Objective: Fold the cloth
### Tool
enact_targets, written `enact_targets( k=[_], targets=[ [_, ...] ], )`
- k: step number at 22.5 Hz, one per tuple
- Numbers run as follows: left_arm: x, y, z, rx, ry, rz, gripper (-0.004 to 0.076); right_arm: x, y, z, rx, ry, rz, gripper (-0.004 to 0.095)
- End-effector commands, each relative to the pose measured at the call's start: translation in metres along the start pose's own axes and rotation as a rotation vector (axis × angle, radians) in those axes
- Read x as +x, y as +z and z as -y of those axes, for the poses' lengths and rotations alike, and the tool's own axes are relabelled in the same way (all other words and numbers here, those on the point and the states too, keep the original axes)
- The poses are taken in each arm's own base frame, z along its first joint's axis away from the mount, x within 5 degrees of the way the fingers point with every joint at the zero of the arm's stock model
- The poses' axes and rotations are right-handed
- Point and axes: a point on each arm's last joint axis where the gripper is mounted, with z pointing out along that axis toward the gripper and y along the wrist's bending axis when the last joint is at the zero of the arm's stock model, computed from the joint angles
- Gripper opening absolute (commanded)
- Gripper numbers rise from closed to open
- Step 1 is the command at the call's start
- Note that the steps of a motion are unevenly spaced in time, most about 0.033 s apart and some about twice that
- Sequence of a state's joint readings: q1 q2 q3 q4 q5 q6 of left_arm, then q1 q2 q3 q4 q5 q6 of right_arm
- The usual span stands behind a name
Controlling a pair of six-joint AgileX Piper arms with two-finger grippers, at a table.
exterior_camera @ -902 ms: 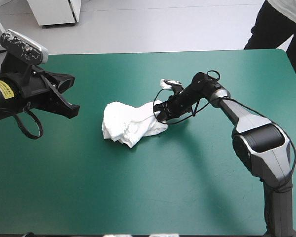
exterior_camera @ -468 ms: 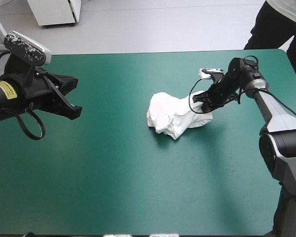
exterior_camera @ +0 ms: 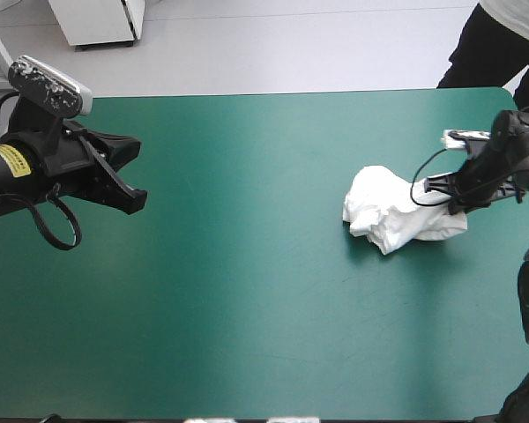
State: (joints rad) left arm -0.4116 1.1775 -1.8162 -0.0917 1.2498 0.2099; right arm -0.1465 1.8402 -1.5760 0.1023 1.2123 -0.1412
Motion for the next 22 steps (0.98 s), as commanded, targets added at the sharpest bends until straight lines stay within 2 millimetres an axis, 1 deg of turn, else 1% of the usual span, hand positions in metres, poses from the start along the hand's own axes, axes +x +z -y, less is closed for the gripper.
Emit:
enact_targets(
  k=[1,5,7,9,12,15,18,19,20,21,22],
  targets=[
    [-0.004,-0.010,0.003,0.013,-0.004,0.059,-0.0010,0.023,-0.034,0.033,0.071,0.078,0.082,-0.0013],
    [-0.005,-0.010,0.003,0.019,-0.005,0.060,-0.0010,0.051,-0.040,0.070,0.106,0.201,0.097,-0.0013],
    [-0.005,-0.010,0.003,0.019,-0.005,0.060,-0.0010,0.065,-0.043,0.084,0.123,0.256,0.114,-0.0013],
    [-0.005,-0.011,0.004,0.021,0.005,0.066,-0.0010,0.085,-0.041,0.100,0.139,0.320,0.106,-0.0013],
    [-0.006,-0.011,0.004,0.022,0.004,0.071,-0.0010,0.091,-0.035,0.103,0.150,0.333,0.075,-0.0013],
    [-0.007,-0.011,0.007,0.054,-0.001,0.087,-0.0010,0.092,-0.034,0.104,0.165,0.351,0.069,0.0006],
    [-0.007,-0.011,0.007,0.064,0.003,0.090,-0.0010,0.095,-0.035,0.103,0.161,0.351,0.041,0.0248],
    [-0.007,-0.011,0.007,0.064,0.003,0.090,-0.0010,0.097,-0.037,0.103,0.168,0.350,0.029,0.0367],
    [-0.007,-0.011,0.007,0.064,0.003,0.090,-0.0010,0.098,-0.039,0.102,0.169,0.357,0.033,0.0464],
    [-0.007,-0.012,0.008,0.066,0.005,0.089,-0.0010,0.100,-0.046,0.100,0.174,0.366,0.053,0.0540],
    [-0.006,-0.012,0.009,0.065,0.014,0.082,-0.0010,0.101,-0.055,0.098,0.187,0.370,0.081,0.0577]
  ],
)
